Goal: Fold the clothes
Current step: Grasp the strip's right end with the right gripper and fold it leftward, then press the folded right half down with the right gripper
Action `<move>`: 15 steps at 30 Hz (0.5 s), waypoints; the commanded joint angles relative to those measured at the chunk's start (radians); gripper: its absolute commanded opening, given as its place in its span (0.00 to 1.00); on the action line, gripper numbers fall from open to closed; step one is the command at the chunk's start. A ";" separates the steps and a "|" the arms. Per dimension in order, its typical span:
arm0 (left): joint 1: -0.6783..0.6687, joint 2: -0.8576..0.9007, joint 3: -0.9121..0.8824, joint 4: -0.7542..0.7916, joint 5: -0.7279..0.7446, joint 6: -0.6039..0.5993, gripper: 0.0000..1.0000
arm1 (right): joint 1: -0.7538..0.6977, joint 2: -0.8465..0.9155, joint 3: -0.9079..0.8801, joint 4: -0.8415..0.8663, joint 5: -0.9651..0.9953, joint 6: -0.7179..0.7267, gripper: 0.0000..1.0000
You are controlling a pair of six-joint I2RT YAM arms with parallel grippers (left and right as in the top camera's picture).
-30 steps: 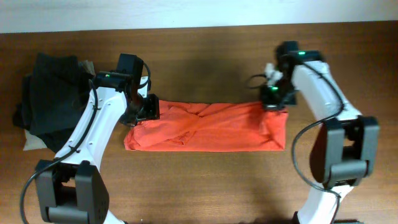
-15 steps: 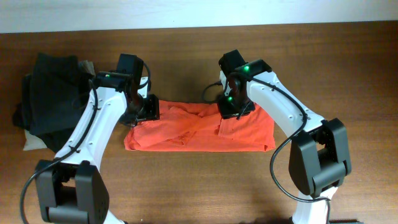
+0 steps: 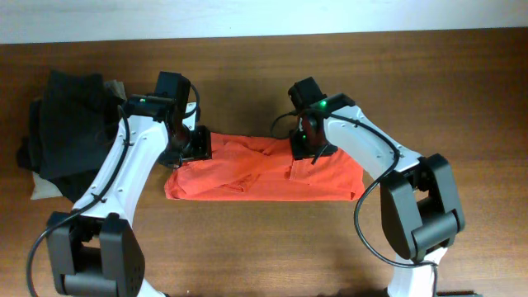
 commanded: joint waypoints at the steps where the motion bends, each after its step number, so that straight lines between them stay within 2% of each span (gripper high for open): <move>1: 0.000 -0.013 0.012 -0.005 0.007 -0.002 0.59 | 0.025 0.021 -0.008 0.002 0.039 0.060 0.49; 10: -0.001 -0.013 0.012 -0.010 0.007 -0.002 0.59 | 0.024 0.083 -0.010 -0.012 0.039 0.073 0.48; 13: -0.001 -0.013 0.012 -0.010 0.007 -0.002 0.59 | 0.024 0.083 -0.011 0.012 0.000 0.073 0.51; 15: -0.001 -0.013 0.012 -0.010 0.007 -0.002 0.59 | 0.024 0.083 -0.011 0.023 -0.002 0.119 0.50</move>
